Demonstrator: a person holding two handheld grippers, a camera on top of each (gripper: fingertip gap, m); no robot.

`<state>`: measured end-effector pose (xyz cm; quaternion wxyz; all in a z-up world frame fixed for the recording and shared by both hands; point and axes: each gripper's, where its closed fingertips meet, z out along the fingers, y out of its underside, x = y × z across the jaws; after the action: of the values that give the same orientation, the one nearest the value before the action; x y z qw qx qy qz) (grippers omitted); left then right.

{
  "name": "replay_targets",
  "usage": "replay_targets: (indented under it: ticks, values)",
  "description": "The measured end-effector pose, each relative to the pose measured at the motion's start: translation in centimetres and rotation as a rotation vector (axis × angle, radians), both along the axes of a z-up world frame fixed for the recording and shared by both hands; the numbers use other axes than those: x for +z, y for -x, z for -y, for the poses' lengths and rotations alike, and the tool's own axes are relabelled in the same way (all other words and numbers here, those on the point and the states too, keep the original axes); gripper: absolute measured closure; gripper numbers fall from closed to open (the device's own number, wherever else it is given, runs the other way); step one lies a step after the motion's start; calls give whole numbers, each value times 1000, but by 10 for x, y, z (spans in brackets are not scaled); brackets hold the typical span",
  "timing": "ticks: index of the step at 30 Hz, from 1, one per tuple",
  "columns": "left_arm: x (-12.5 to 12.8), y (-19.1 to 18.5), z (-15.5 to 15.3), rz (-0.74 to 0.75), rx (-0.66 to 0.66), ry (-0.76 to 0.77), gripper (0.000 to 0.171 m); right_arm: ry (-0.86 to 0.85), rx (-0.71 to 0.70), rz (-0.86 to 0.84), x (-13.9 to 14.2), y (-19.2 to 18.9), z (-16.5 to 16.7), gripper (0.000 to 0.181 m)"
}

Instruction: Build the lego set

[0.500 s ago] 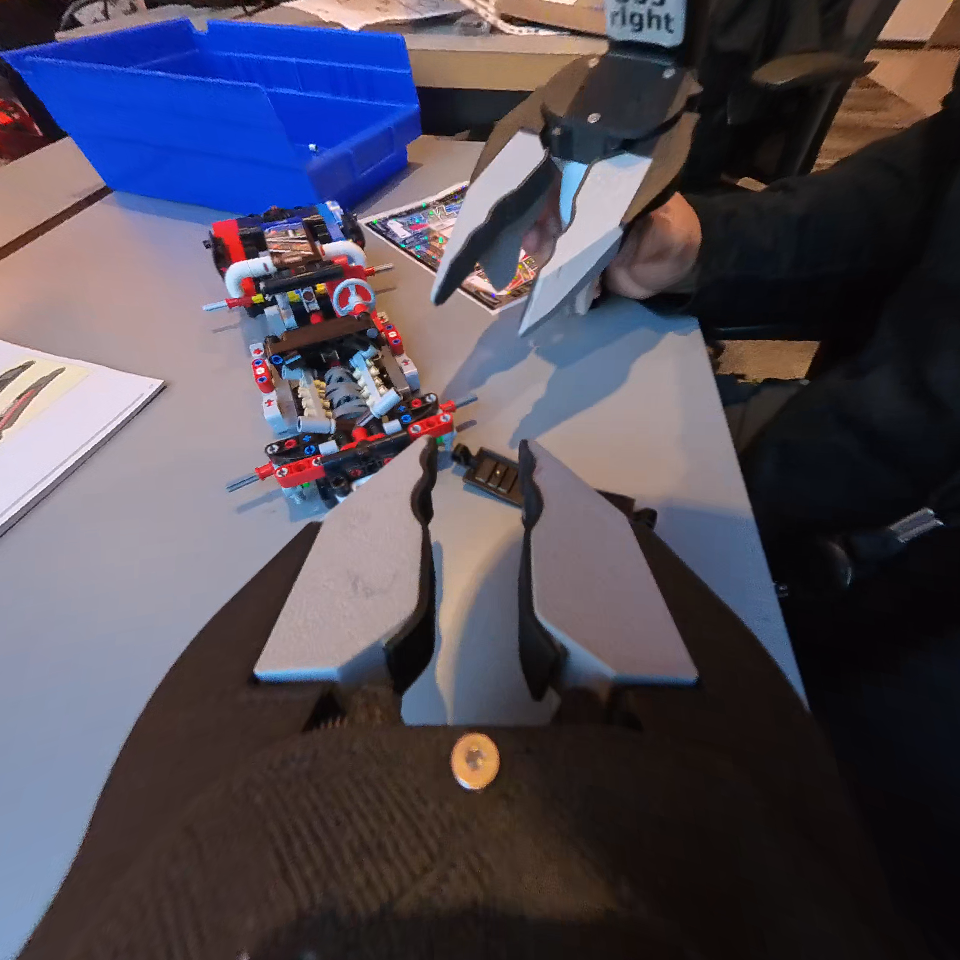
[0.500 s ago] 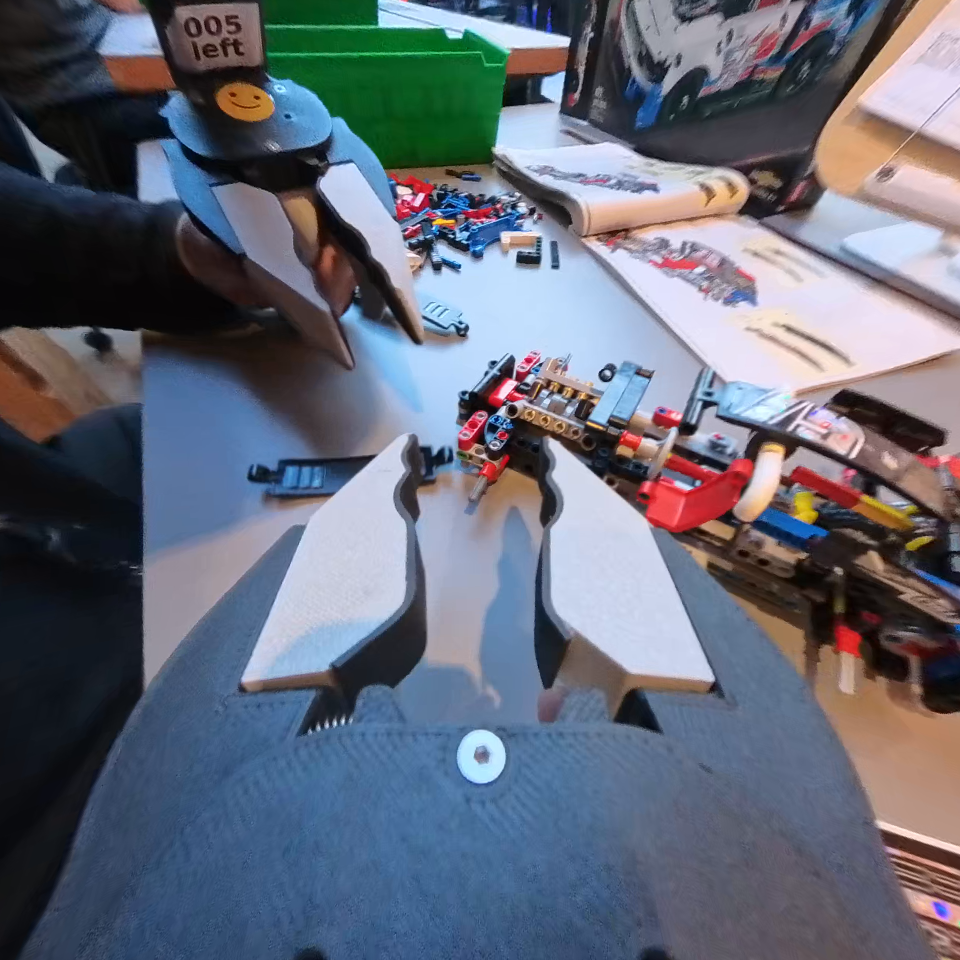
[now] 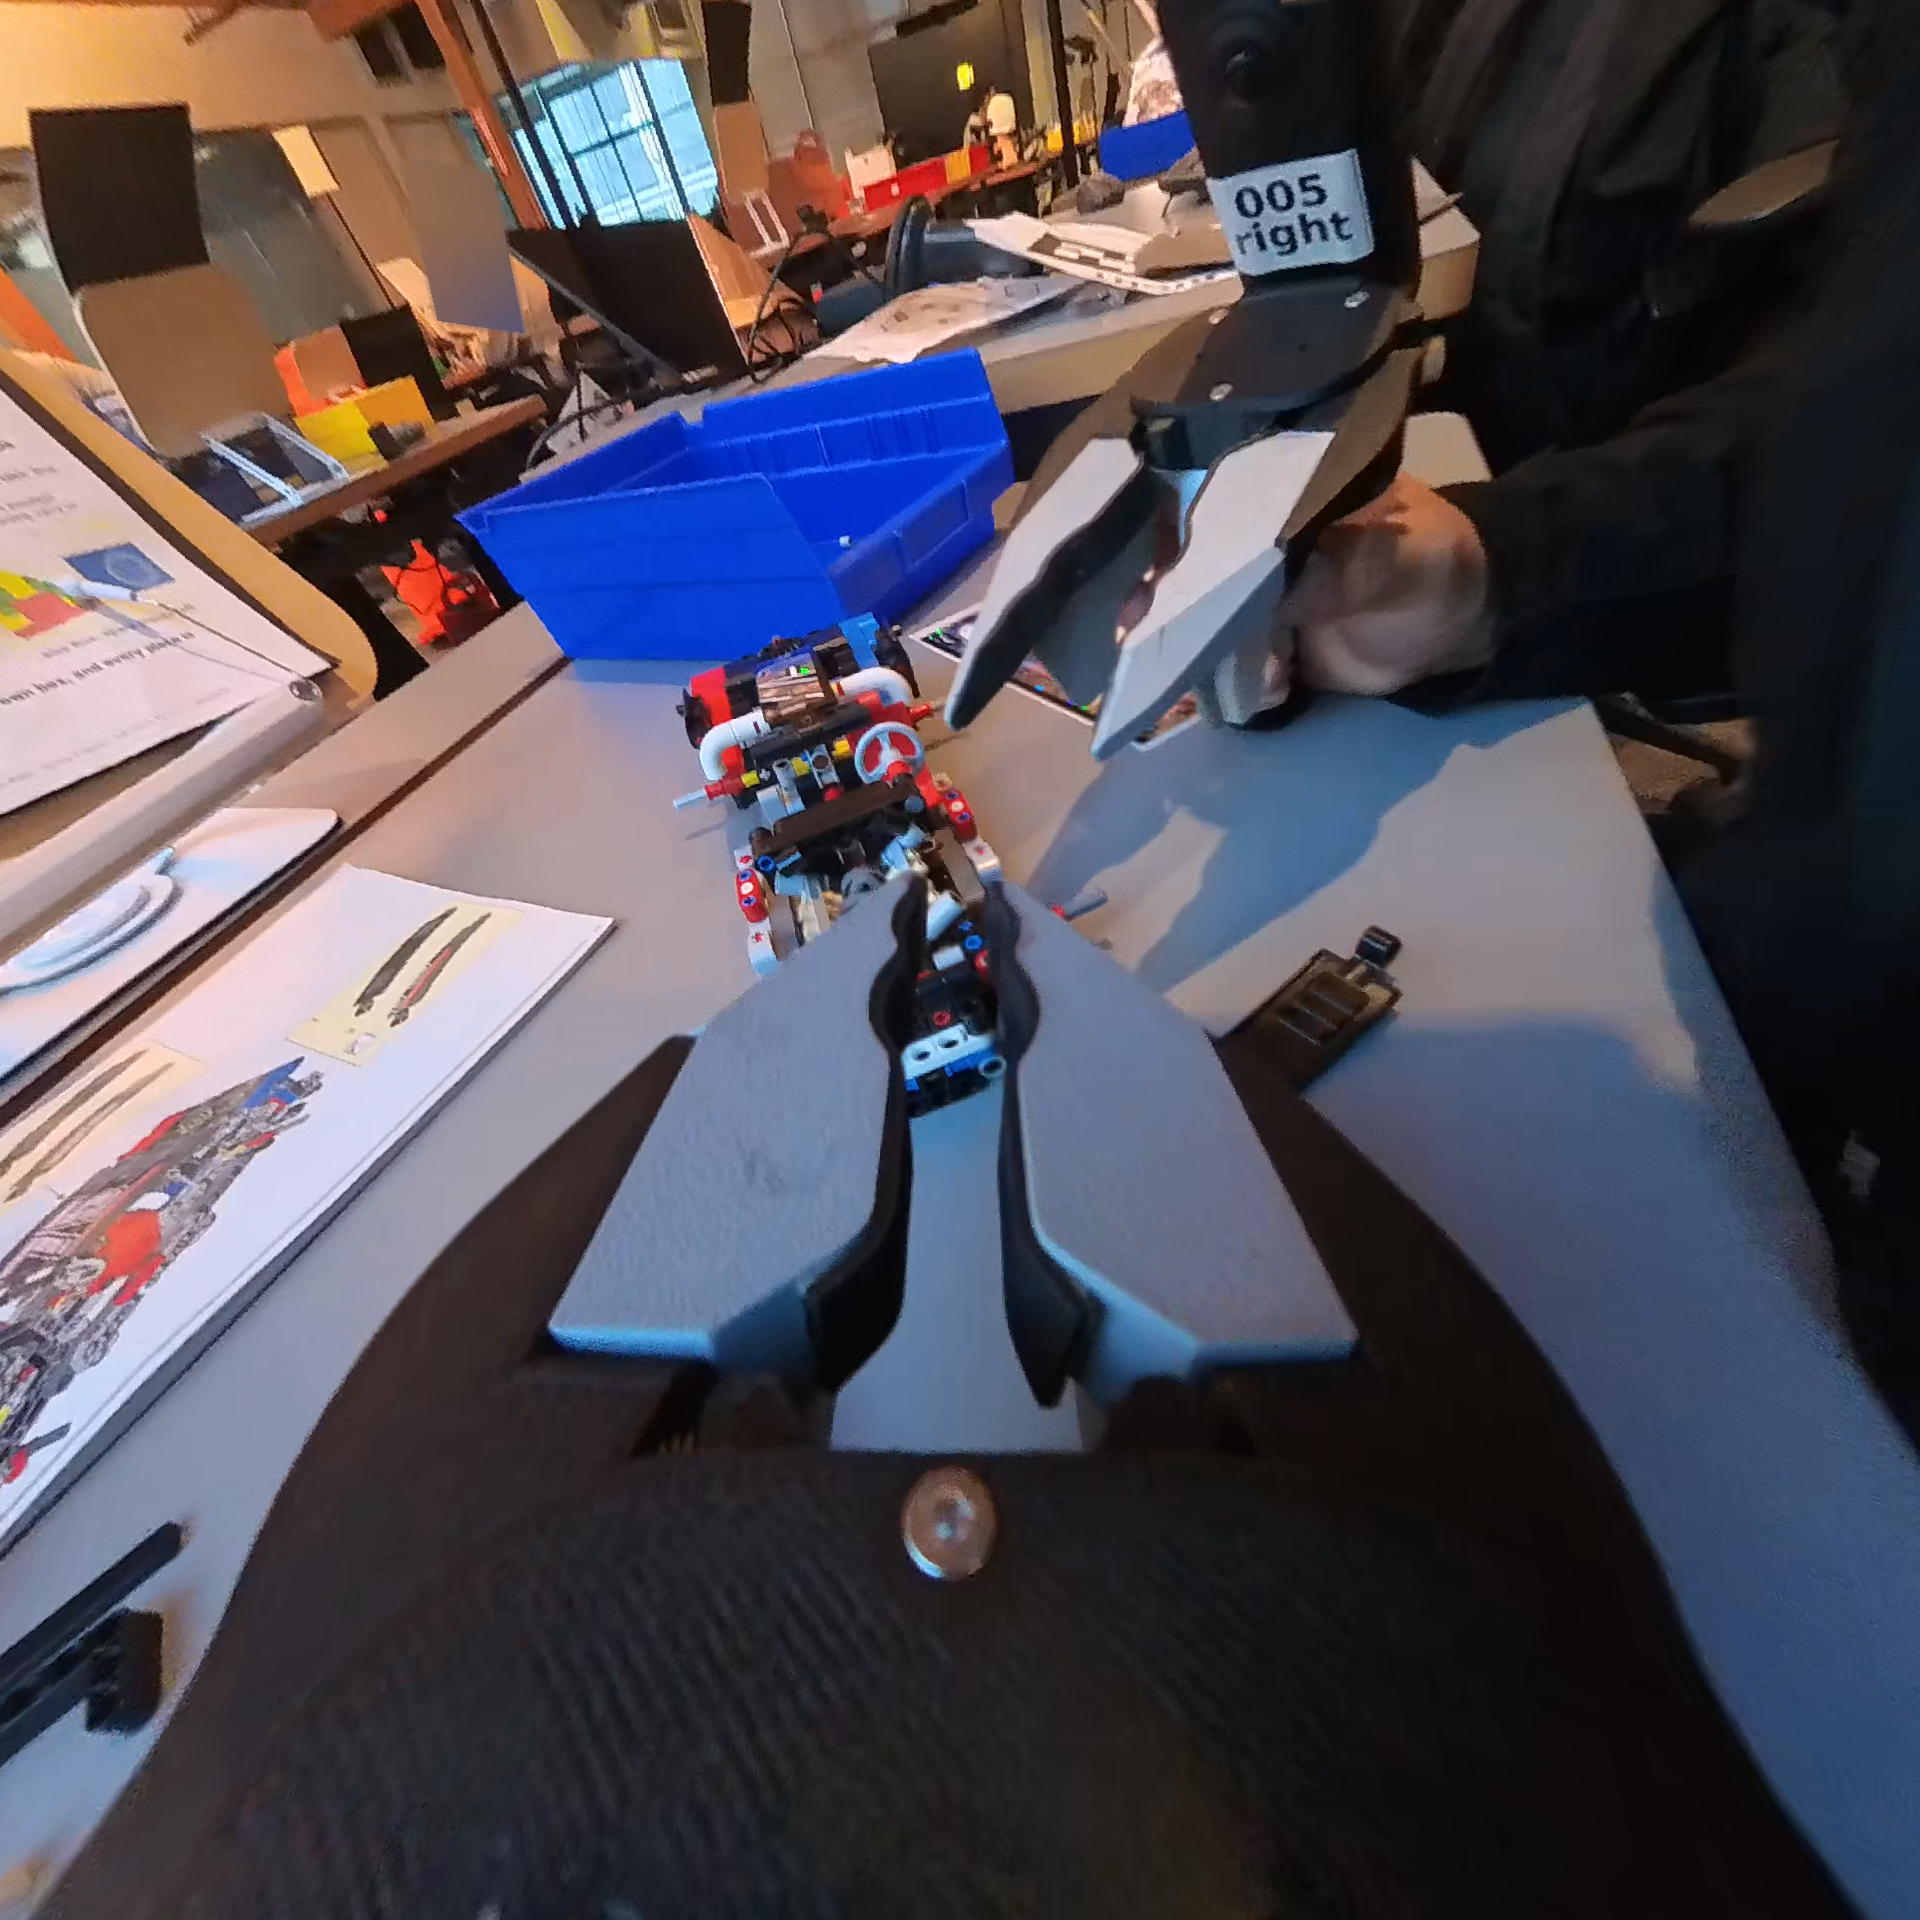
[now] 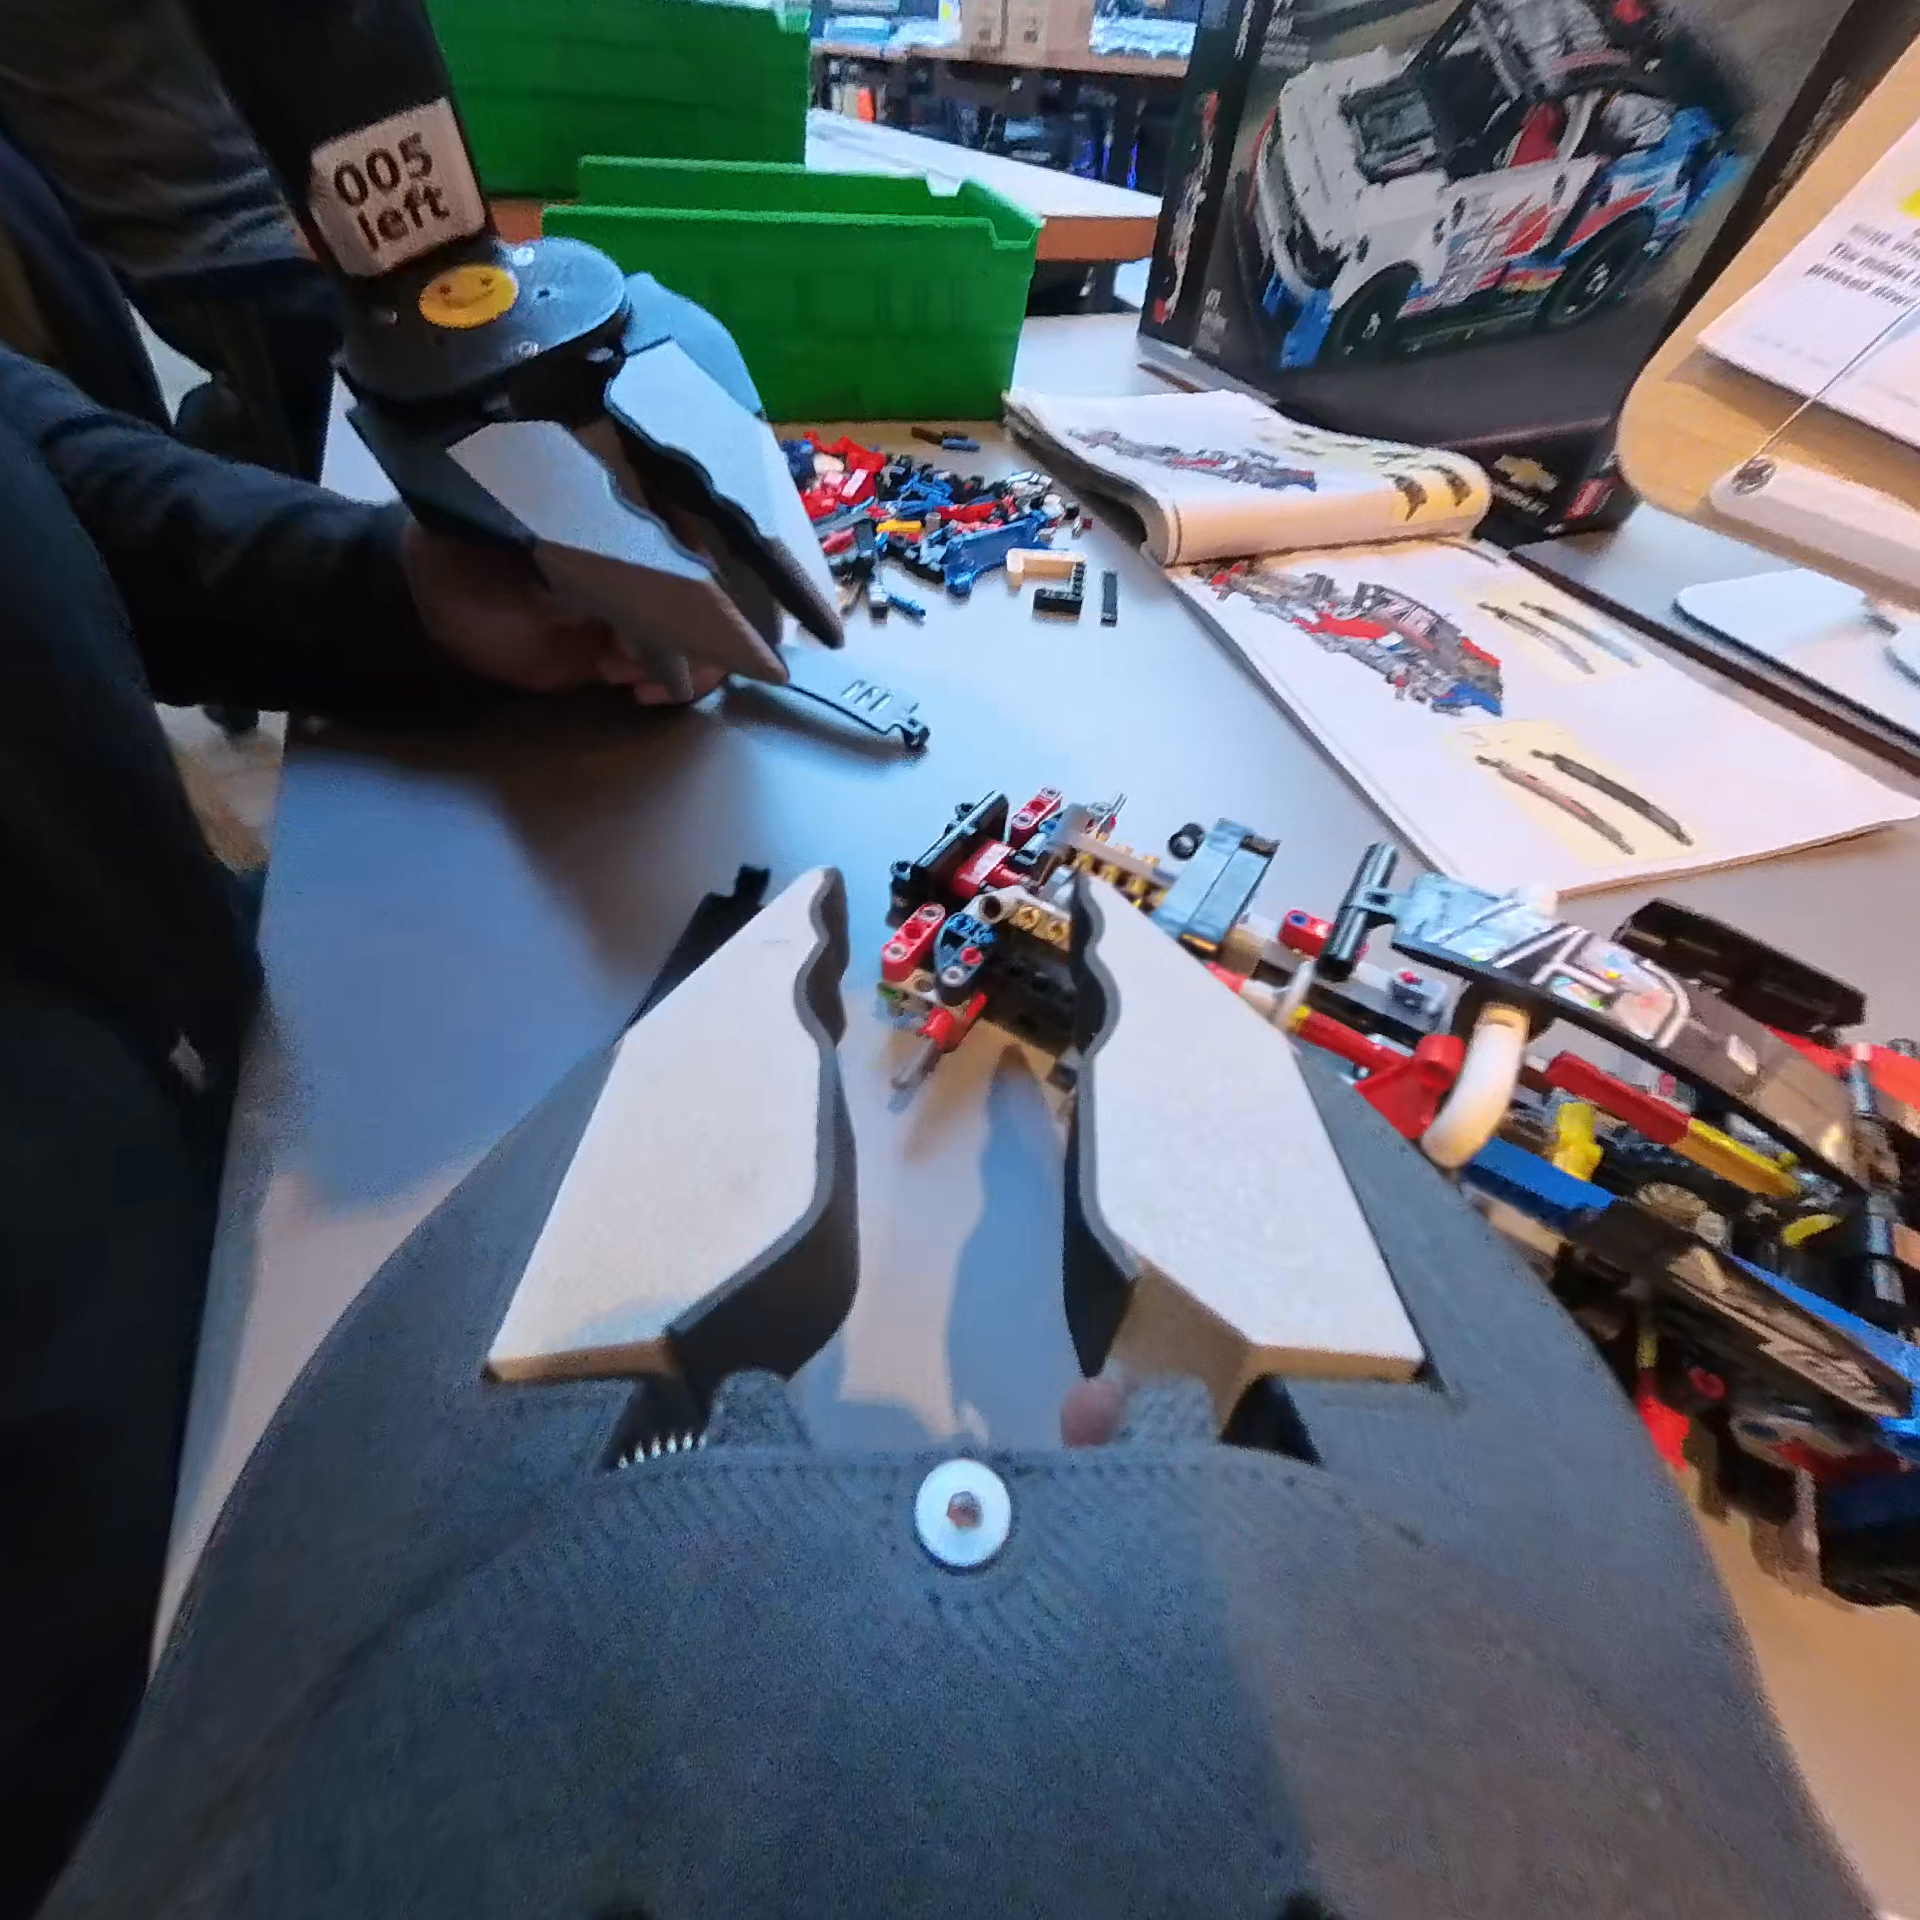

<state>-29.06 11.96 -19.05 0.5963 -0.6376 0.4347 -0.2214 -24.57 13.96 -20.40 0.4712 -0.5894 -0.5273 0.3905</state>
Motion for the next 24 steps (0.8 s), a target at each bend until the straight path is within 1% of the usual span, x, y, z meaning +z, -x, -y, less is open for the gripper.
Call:
replay_targets:
  ticks: [5, 9, 11, 15, 20, 24]
  values:
    - [4, -8, -10, 36, -34, 11, 164, 2, -45, -121, 20, -6, -17, 145]
    - [12, -10, -17, 99, -42, 23, 162, 28, 10, -191, 31, -5, -20, 139]
    - [11, -9, -19, 92, -37, 13, 164, 26, 13, -215, 35, -4, -25, 138]
    - [9, -9, -25, 97, -38, 39, 163, 45, 19, -250, 40, 0, -38, 139]
    - [13, -3, -30, 167, -39, 96, 162, 44, 31, -253, 40, 5, -44, 141]
    - [14, -1, -31, 188, -38, 107, 162, 36, 12, -248, 40, 4, -47, 143]
